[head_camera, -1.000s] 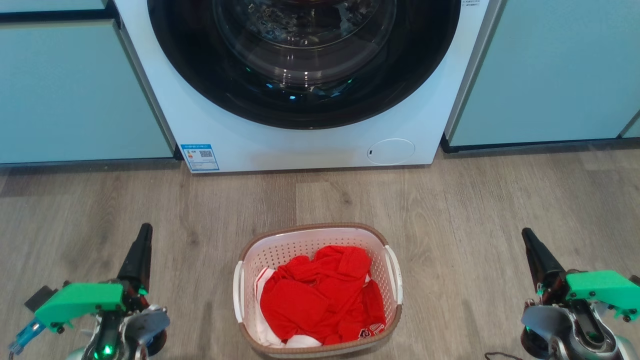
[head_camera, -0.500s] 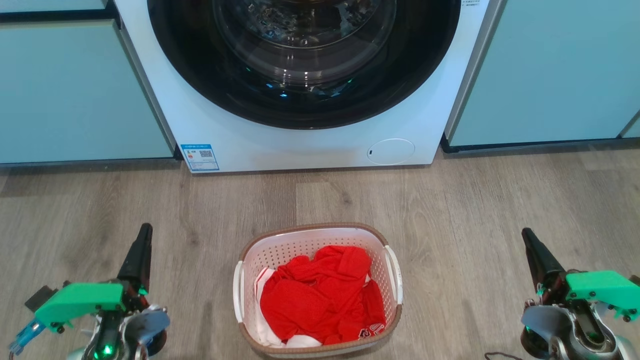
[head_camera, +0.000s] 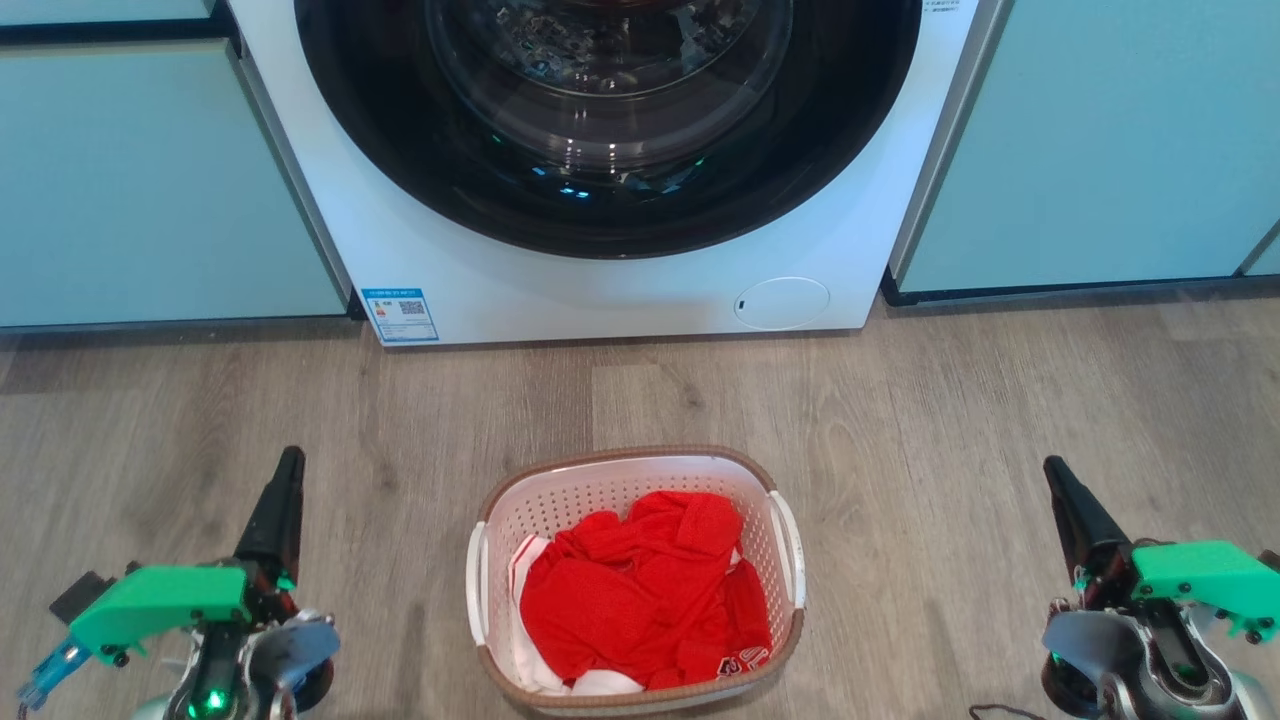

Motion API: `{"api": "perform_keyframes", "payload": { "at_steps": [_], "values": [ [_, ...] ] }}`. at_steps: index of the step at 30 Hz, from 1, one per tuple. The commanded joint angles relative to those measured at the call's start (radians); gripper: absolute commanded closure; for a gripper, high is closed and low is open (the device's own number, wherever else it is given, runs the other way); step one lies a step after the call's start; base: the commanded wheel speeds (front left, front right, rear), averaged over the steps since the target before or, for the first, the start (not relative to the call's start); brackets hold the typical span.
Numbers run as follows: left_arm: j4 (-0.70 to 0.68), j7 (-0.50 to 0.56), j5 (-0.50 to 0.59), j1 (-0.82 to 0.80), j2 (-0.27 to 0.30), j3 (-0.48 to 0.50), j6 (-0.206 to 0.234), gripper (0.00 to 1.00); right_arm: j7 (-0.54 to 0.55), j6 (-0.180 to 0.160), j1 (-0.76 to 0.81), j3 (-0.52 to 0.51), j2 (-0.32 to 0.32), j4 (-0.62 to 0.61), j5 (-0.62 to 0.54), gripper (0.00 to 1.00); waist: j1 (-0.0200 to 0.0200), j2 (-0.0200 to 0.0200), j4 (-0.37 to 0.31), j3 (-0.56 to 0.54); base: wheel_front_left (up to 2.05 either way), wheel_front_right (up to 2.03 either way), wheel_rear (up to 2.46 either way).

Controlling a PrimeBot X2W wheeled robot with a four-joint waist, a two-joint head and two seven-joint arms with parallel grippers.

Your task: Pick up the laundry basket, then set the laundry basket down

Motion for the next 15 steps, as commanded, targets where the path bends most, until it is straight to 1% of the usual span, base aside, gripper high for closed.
{"api": "perform_keyframes", "payload": {
  "at_steps": [1,9,10,12,15],
  "values": [
    [-0.03,0.003,-0.004,-0.056,0.005,0.037,-0.007,1.0,0.008,0.007,-0.048,0.017,-0.007,-0.031,-0.01,1.0,0.0,0.0,0.0,0.0,0.0,0.0,0.0],
    [-0.03,0.003,-0.004,-0.056,0.005,0.037,-0.007,1.0,0.008,0.007,-0.048,0.017,-0.007,-0.031,-0.011,1.0,0.0,0.0,0.0,0.0,0.0,0.0,0.0],
    [0.0,0.0,0.0,0.0,0.0,0.0,0.0,0.0,0.0,0.0,0.0,0.0,0.0,0.0,0.0,0.0,0.0,0.0,0.0,0.0,0.0,0.0,0.0],
    [0.007,0.0,0.0,0.002,0.0,-0.001,0.001,0.0,0.0,0.0,0.002,0.001,0.001,0.006,0.0,0.0,0.0,0.0,0.0,0.0,0.0,0.0,0.0],
    [0.053,0.0,0.0,0.035,-0.004,-0.004,0.001,0.0,-0.001,0.0,0.028,0.004,0.007,0.053,0.0,0.0,0.0,0.0,0.0,0.0,0.0,0.0,0.0]
  ]
}}
